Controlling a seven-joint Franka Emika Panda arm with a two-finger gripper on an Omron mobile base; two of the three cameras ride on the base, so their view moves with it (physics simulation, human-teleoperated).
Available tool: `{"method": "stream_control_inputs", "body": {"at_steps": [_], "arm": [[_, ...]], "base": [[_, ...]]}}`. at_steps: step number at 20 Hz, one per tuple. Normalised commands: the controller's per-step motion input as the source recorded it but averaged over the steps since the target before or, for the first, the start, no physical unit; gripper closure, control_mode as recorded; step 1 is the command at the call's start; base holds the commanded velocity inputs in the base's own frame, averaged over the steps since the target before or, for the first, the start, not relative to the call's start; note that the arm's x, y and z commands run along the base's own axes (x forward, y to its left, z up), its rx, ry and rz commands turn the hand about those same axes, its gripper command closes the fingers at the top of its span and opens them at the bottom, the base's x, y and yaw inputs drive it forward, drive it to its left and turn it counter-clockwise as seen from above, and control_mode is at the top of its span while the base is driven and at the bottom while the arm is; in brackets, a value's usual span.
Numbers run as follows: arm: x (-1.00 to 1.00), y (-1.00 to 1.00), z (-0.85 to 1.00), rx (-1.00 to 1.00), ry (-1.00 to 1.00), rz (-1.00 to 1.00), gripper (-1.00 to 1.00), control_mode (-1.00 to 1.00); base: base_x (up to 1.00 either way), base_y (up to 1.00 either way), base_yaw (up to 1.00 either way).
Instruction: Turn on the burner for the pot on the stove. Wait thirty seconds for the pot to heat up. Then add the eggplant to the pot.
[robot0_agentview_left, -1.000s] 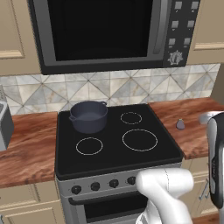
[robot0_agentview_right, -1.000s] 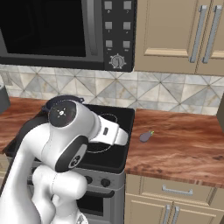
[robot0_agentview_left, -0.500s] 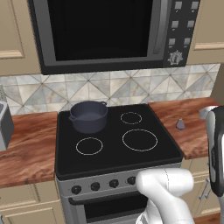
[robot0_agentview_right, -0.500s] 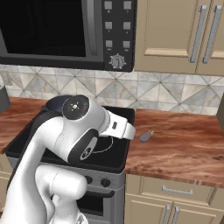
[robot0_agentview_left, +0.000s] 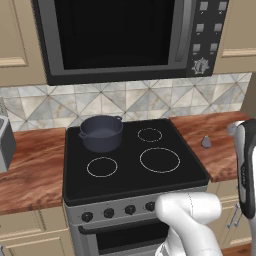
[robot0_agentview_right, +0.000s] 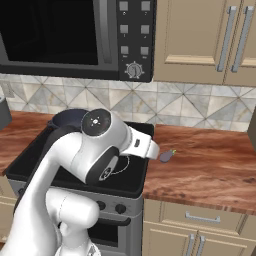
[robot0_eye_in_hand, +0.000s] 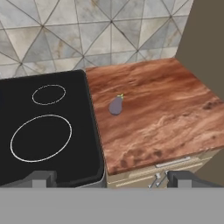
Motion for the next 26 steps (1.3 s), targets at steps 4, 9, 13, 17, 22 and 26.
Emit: {"method": "stream_control_inputs", "body": {"at_steps": [4, 9, 13, 17, 22, 26], "arm": [[0.32, 0.0, -0.12, -0.01, 0.0, 0.0, -1.0, -1.0], [0.34, 0.0, -0.17, 0.0, 0.0, 0.0, -1.0, -1.0], [0.25, 0.0, -0.27, -0.01, 0.0, 0.0, -1.0, -1.0], [0.18, 0.0, -0.26, 0.0, 0.0, 0.0, -1.0, -1.0], [0.17, 0.0, -0.25, 0.0, 0.0, 0.0, -1.0, -1.0], [0.16, 0.0, -0.25, 0.0, 0.0, 0.0, -1.0, -1.0]], "base": [[0.0, 0.0, 0.0], [0.0, 0.0, 0.0], [0.0, 0.0, 0.0], [0.0, 0.0, 0.0], [0.0, 0.0, 0.0], [0.0, 0.0, 0.0]]}}
